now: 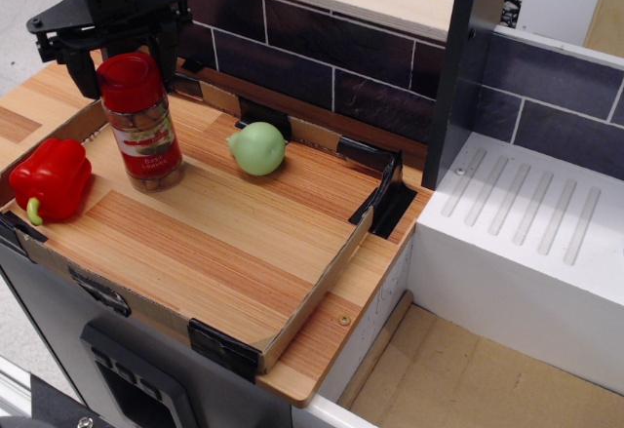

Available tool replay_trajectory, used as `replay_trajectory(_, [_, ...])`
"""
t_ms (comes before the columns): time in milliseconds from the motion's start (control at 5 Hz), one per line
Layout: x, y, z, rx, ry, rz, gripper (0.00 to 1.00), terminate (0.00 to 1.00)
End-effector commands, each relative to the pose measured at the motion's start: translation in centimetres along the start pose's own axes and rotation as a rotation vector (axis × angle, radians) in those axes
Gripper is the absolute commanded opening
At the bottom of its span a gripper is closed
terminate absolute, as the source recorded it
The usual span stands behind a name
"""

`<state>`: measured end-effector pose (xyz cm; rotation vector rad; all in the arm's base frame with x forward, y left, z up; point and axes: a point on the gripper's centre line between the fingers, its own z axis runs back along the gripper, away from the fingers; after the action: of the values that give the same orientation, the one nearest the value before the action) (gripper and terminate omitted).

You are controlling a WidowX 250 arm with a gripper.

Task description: Topple basil bottle

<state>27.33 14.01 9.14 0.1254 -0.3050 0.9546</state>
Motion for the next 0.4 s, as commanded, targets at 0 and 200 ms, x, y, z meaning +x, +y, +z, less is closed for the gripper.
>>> replay_trajectory(0, [-3.5,-1.0,0.8,-0.137,-0.211,0.095,0.0,0.0])
replay_trajectory(200, [-5.4,-1.6,0.2,-0.11,-0.174,0.141,0.0,0.0])
